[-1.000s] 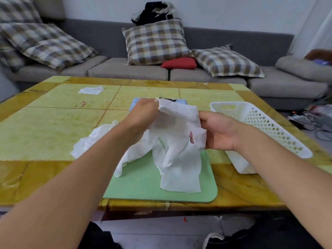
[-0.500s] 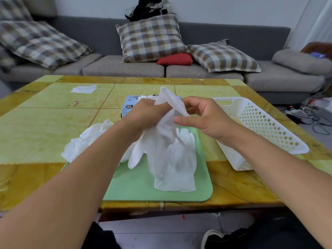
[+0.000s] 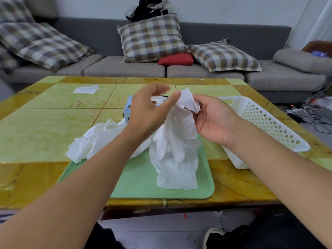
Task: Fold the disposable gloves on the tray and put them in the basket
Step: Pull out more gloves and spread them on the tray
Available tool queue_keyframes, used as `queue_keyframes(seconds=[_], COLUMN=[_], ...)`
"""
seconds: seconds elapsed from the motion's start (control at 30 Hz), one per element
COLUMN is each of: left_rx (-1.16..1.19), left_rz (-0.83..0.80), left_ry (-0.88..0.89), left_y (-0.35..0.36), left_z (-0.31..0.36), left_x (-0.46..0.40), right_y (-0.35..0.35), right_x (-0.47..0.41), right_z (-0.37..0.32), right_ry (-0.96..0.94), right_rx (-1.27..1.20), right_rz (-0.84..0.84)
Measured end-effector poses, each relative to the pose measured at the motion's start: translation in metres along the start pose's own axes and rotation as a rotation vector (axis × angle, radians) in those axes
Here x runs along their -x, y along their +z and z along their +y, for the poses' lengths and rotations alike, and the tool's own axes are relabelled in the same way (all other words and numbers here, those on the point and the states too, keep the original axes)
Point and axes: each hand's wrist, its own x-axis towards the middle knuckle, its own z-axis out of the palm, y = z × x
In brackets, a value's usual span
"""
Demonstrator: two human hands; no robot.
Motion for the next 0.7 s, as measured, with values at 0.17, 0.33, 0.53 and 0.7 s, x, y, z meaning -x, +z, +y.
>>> queue_keyframes(seconds=[0.17,0.33,0.53,0.7], left_rx=[0.268,0.236,0.714,0.708], left_rz=[-0.420,-0.348,-0.384,-0.513], left_ry=[-0.062,-0.135,-0.562,-0.686], left_y=[0.006,-0.002,-0.007,-0.018], left_z=[0.002,-0.001,0.019,0.024], left_x=[0.011,0.007,0.008,0.011], right_y=[0.007,0.009,-0.008,-0.018], right_x=[0.008,0.013,0.001,0.003], right_z=[-0.006,-0.008,-0.006,-0.011], right_ry=[0.051,-0.229,-0.243,0.018], right_rx=[0.128,0.621,0.675,0.377], right_rz=[-0.187,-0.077,0.215,-0.052])
